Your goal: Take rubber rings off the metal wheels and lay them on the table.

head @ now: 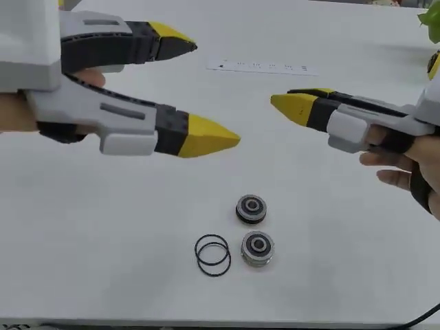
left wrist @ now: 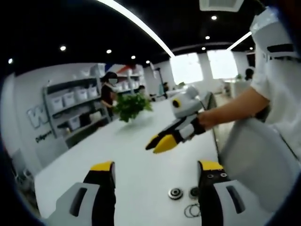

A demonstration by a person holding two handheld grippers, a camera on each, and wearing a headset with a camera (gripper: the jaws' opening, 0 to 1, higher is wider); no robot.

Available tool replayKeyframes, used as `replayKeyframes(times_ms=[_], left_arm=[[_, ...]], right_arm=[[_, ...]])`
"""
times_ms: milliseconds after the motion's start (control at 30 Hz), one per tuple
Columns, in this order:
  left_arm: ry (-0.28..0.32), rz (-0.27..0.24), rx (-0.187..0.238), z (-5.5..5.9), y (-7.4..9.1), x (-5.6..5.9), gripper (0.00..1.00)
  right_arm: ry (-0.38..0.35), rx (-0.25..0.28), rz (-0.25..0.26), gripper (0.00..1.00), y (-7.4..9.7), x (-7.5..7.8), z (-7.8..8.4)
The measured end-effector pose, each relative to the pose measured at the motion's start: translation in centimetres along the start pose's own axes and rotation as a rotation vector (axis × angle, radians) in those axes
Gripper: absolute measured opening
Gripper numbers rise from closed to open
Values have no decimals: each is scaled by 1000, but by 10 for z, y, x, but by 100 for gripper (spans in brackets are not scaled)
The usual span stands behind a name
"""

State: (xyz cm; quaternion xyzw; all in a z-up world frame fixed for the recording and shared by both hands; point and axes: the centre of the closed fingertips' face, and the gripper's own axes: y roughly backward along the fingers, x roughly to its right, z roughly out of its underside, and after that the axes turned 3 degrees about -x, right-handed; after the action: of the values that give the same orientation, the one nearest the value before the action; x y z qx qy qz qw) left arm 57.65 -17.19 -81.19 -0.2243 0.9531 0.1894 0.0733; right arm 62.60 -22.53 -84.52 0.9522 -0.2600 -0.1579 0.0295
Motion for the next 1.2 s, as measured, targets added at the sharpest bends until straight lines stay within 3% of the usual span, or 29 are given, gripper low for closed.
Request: replayKeyframes(times_ms=[100, 200, 300, 433, 567, 700, 767, 833, 867, 933, 1033, 1200], left_arm=[[-1, -6, -10, 7, -12, -9, 71], [-13, -54, 13, 15, -24, -21, 62], [52, -17, 60, 22, -39, -18, 59], [48, 2, 15, 37, -59, -19, 59], [48, 15, 10, 44, -73, -18, 57], [68, 4, -3, 59, -80, -11, 54], [91, -31, 0, 72, -82, -9, 51], [128, -7, -32, 86, -86, -1, 49], [117, 13, -59, 94, -88, 4, 48], [117, 6, -73, 100, -91, 6, 47], [133, 37, -83, 103, -94, 15, 47], [88, 86, -133, 115, -100, 35, 43]], right_arm=[[19, -10, -2, 27, 0, 5, 4], [68, -54, 26, 28, 1, 13, 17], [58, -76, 19, 27, 2, 15, 29], [50, -155, 25, 27, 2, 21, 57], [60, -204, 24, 25, 1, 24, 71], [83, -276, 25, 22, 6, 28, 91], [84, -313, 25, 21, 9, 30, 102], [83, -338, 18, 22, 9, 30, 110], [83, -361, 9, 22, 9, 29, 117], [92, -409, 1, 22, 10, 28, 130], [100, -449, -9, 22, 11, 25, 142], [125, -499, -32, 21, 11, 21, 156]])
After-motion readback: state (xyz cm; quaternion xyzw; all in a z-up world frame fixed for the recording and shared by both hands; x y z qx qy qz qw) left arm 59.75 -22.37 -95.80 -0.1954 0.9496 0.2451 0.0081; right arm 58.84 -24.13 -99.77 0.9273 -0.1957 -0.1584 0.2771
